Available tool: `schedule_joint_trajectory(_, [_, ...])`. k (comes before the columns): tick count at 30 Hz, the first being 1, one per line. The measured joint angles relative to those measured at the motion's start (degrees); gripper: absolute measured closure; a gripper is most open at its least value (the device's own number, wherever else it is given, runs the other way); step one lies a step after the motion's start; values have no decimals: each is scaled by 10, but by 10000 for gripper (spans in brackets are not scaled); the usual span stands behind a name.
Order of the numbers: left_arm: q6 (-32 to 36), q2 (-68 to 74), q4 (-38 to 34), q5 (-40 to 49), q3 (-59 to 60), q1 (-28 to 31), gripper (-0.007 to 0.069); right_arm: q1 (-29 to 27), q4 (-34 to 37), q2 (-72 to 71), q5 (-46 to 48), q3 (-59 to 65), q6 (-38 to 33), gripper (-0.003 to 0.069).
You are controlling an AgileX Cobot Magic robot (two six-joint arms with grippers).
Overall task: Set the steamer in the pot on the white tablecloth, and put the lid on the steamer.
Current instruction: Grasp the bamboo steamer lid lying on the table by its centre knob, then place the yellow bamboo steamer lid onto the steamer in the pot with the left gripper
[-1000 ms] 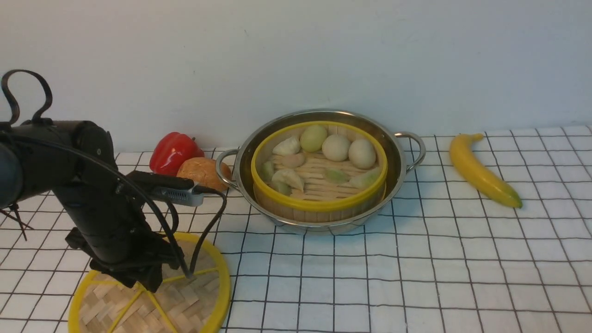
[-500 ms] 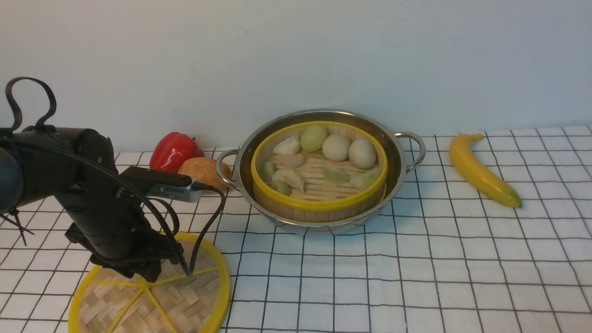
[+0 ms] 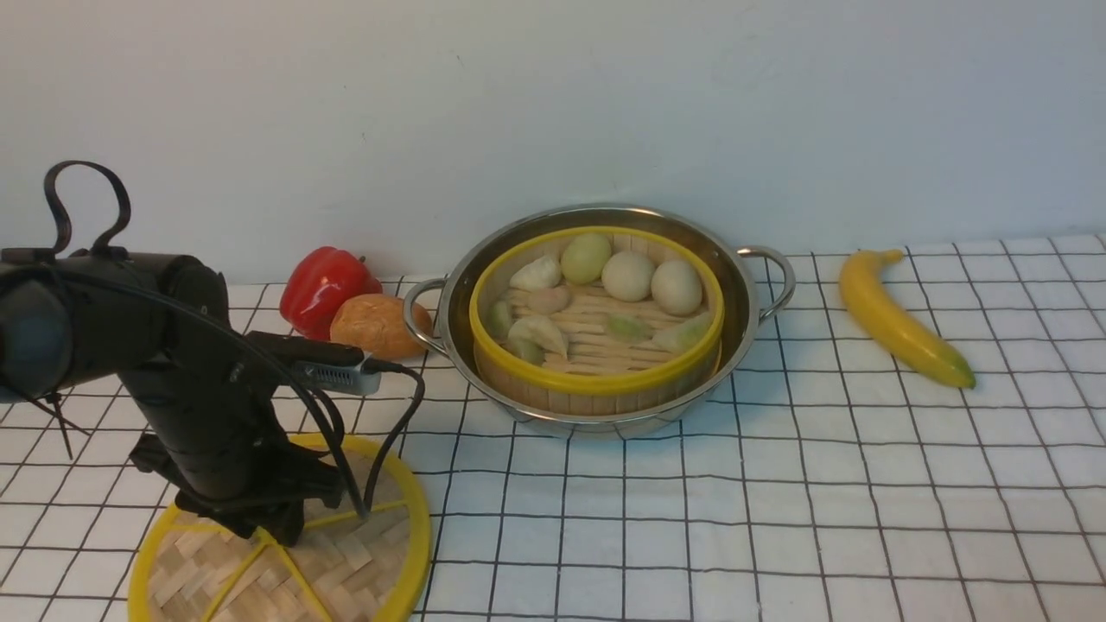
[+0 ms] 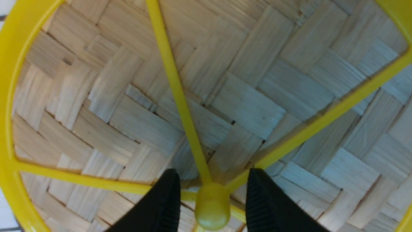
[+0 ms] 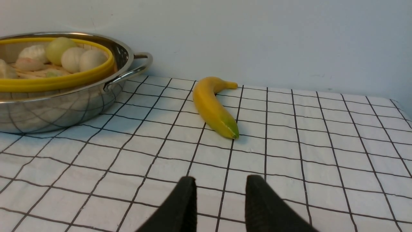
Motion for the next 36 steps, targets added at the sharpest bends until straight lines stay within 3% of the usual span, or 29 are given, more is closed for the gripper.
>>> schedule_joint_trajectory(1, [0,0,1,2,0,0,372,0,0,0,0,0,0,419])
schedule_joint_trajectory(5, [-3,0,8,22,-3,0,510,0,0,0,0,0,0,419])
schedule_joint_trajectory(10, [-4,-2,13,48,-8,0,508,0,0,0,0,0,0,419])
schedule_joint_trajectory(14, [17,-23,34,119,-41,0,508,0,0,0,0,0,0,419])
schedule_joint_trajectory(17, [50,-62,46,144,-110,0,508,0,0,0,0,0,0,419])
schedule_joint_trajectory(20, [132,-92,23,145,-221,-1,508,0,0,0,0,0,0,419])
schedule_joint_trajectory(21, [132,-93,23,145,-227,-1,508,0,0,0,0,0,0,419])
schedule_joint_trajectory(22, [206,-91,-5,145,-280,-6,508,0,0,0,0,0,0,419])
schedule_joint_trajectory(26, [337,-65,-59,145,-358,-30,508,0,0,0,0,0,0,419])
schedule_joint_trajectory(29, [520,0,-102,146,-435,-70,508,0,0,0,-1,0,0,419])
schedule_joint_trajectory(31, [597,32,-118,147,-459,-87,508,0,0,0,-1,0,0,419])
schedule_joint_trajectory(33, [659,70,-136,147,-486,-103,508,0,0,0,-1,0,0,419])
schedule_joint_trajectory(36, [698,113,-151,147,-519,-120,508,0,0,0,-1,0,0,419])
